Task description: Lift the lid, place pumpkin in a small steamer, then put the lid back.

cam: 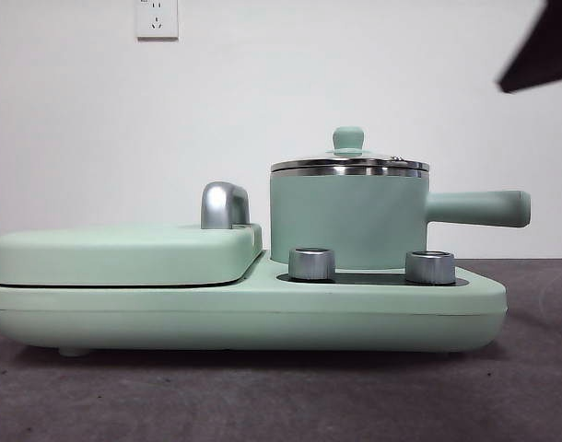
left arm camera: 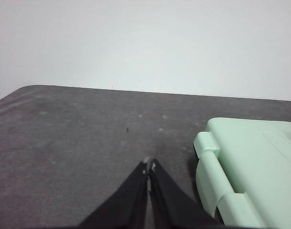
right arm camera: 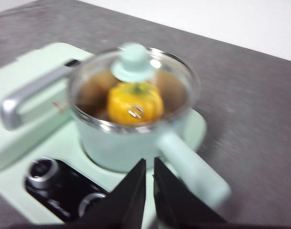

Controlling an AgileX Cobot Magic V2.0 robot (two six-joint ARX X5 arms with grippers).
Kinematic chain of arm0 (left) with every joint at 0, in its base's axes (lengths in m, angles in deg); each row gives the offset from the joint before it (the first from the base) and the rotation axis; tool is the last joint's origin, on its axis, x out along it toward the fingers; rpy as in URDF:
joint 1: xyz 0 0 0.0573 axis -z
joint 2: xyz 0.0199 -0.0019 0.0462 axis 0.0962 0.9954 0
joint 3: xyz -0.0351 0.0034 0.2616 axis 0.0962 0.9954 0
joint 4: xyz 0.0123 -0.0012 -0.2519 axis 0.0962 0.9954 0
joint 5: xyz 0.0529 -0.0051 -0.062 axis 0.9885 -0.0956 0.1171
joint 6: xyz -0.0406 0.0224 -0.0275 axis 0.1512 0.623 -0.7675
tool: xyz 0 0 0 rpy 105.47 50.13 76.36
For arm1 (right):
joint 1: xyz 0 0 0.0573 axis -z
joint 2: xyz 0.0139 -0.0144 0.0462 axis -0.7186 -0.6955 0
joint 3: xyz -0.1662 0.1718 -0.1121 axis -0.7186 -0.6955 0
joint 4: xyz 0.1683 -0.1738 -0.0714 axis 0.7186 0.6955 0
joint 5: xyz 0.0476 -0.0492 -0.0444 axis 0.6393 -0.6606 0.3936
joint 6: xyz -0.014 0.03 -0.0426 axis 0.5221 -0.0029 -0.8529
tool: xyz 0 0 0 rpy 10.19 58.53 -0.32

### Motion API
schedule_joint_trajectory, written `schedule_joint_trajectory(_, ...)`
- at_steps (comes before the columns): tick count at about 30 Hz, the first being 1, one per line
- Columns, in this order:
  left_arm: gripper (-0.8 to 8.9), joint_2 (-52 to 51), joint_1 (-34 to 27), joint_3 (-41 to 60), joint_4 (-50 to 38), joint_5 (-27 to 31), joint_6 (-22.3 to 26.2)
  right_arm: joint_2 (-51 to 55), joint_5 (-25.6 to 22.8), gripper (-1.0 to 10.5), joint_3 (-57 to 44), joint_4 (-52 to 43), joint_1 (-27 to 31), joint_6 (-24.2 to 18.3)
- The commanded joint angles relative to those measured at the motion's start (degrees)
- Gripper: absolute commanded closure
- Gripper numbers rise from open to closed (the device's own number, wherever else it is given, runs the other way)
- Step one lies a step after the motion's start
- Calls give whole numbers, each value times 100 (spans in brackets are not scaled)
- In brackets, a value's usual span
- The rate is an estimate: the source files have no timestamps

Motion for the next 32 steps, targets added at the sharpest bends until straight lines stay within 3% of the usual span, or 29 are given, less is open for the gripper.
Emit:
schedule_joint_trajectory(1,807,-7,-7,114,-68,22,-22,457,-9,922,-291,-72,328,-39)
schedule_joint_trajectory(9,807,-7,-7,114,-68,22,-20,2197,-13,922,-1753,-616,1222,-52)
schedule_joint_trajectory(19,807,-7,-7,114,-68,22,-20,3775,-83,922,-2826,-625,1692,-101)
schedule_joint_trajectory(32,807,-7,-7,114,-68,22,-20,3759,-155,922,-3008,-992,1718,-39)
